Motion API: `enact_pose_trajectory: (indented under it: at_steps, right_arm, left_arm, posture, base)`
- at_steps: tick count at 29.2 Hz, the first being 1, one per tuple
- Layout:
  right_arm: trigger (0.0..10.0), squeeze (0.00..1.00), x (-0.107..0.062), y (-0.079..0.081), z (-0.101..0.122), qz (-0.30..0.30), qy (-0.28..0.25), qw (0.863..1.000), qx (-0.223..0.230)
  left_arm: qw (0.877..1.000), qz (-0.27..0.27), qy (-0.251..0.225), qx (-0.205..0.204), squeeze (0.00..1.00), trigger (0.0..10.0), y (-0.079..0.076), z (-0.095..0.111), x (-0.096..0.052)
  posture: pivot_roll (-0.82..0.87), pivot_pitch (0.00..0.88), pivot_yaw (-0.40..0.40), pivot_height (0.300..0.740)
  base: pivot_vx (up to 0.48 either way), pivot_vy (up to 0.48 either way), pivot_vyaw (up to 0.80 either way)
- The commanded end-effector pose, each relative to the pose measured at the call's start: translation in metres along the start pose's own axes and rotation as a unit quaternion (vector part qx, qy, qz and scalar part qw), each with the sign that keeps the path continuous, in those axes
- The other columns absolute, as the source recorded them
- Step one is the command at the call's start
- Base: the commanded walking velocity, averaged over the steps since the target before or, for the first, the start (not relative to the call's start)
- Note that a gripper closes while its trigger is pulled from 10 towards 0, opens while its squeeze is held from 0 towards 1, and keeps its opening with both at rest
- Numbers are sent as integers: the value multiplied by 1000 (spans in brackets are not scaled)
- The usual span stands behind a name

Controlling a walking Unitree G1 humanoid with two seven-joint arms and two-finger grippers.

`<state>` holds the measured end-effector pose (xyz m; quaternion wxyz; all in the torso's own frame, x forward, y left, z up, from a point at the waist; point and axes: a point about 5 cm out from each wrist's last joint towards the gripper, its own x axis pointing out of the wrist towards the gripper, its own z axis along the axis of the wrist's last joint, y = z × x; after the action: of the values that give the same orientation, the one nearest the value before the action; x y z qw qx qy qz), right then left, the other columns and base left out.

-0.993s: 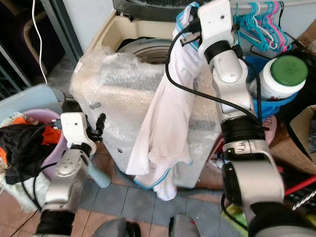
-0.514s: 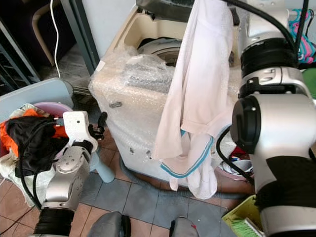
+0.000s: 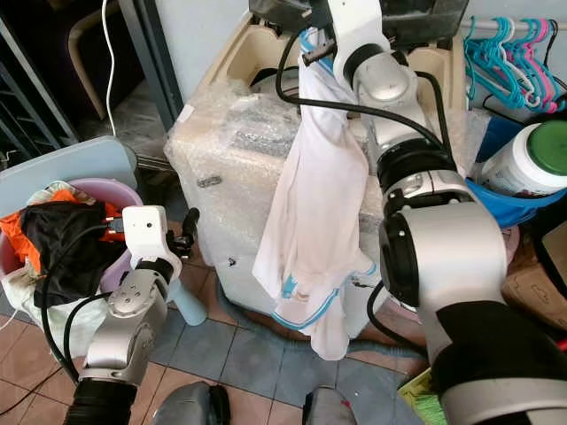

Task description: Clothes washing

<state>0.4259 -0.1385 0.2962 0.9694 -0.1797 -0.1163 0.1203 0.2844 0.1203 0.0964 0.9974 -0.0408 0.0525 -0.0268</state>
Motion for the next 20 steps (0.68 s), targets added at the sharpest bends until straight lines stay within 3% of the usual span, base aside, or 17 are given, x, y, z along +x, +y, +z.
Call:
enact_pose_trajectory:
  at_steps: [1,6,13,20]
  right_arm:
    - [10000,0,-2,-9,5,-19,-23,999,22]
    - [10000,0,-16,-10,-15,-24,-55,997,56]
    - [10000,0,-38,3,-48,1,-36,998,51]
    - [10000,0,-53,-6,-35,-19,-84,994,72]
  left_arm:
    - [1000,2,-4,-2,0,10000,-2,3,-1]
    - [1000,-4,-7,-6,0,10000,-4,5,-3]
    - [1000,-28,9,-2,0,10000,-5,3,0]
    - [999,-34,-12,-8,0,10000,-3,11,-4]
  posture:
    - [-13,72,3,740]
    - [-19,75,13,740]
    - [-44,76,37,740]
    - [-41,72,27,740]
  base:
    - [0,0,0]
    - [0,0,0]
    - [0,0,0]
    - [0,0,0]
